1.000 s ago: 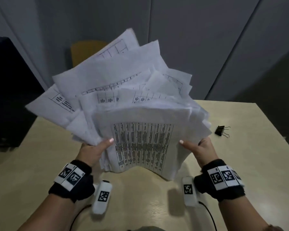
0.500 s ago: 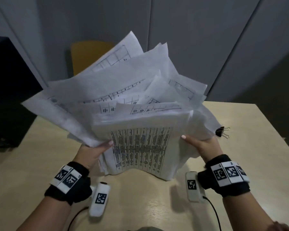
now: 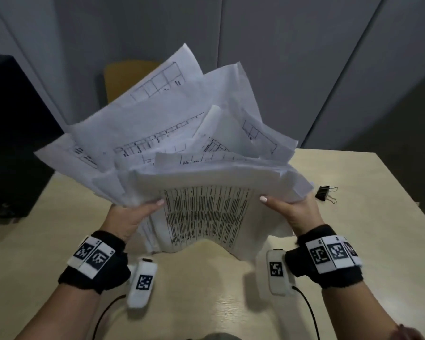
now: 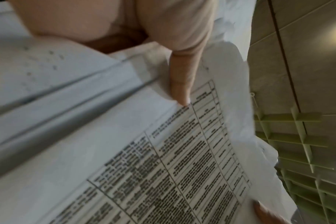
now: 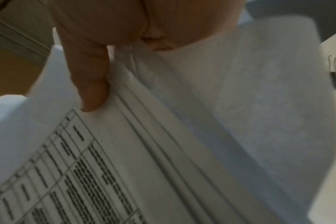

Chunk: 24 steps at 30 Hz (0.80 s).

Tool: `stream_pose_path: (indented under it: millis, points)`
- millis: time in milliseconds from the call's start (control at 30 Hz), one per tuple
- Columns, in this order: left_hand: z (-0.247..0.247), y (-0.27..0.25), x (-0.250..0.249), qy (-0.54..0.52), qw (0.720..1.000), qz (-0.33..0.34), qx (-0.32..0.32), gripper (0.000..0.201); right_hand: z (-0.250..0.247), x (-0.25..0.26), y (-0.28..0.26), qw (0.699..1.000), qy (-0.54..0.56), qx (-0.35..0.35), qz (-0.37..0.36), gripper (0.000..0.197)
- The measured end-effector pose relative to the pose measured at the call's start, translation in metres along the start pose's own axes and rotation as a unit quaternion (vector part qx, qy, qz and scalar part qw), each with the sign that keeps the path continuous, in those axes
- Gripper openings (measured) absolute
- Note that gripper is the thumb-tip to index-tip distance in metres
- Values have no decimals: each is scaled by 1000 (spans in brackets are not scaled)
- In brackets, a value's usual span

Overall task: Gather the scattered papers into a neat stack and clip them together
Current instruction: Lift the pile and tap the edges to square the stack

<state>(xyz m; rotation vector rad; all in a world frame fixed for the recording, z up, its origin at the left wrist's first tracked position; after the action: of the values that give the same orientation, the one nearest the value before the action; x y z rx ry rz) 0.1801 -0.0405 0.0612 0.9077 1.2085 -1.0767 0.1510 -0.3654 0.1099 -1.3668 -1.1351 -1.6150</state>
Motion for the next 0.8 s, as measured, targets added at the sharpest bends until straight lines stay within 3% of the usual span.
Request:
stream_pose_path:
  millis: [133, 267, 400, 467, 600, 667, 767, 800]
  points:
    - [-11, -2, -6, 11, 1000, 2, 15, 79, -4, 0, 0, 999, 44, 19, 26, 47]
    - [-7, 2, 0, 34, 999, -5, 12, 75, 7, 4, 6, 999, 17, 31, 5, 47]
    - [-9, 3, -5, 15, 999, 27, -23, 52, 10, 8, 5, 999, 7, 41, -16, 59]
    - [-10, 3, -9, -2, 999, 40, -22, 61, 8, 14, 5, 998, 18, 47, -27, 63]
    - [-7, -1, -12, 46, 998, 43, -2, 73, 2, 19, 6, 997, 46, 59, -22, 50]
    - [-4, -2, -7, 65, 998, 28, -4, 60, 0, 16, 7, 998, 48, 46, -12, 53]
    - [-2, 0, 4, 80, 996, 4, -26, 23, -1, 11, 9, 1000, 22, 4, -12, 48]
    - [-4, 2, 3, 89, 995, 9, -34, 20, -2, 10, 9, 1000, 18, -1, -14, 46]
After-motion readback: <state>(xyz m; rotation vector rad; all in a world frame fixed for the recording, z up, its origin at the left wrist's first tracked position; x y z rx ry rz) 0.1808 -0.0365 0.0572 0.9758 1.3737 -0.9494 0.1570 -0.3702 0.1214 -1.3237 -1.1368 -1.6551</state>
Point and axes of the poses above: each hand's wrist, its own y-axis towards the middle knuckle, its own z-axis out of the palm, x = y × z, the point moved 8 cm from there along y, towards the middle knuckle, and after that the axes turned 14 degrees about -x, right-handed, at the moved point
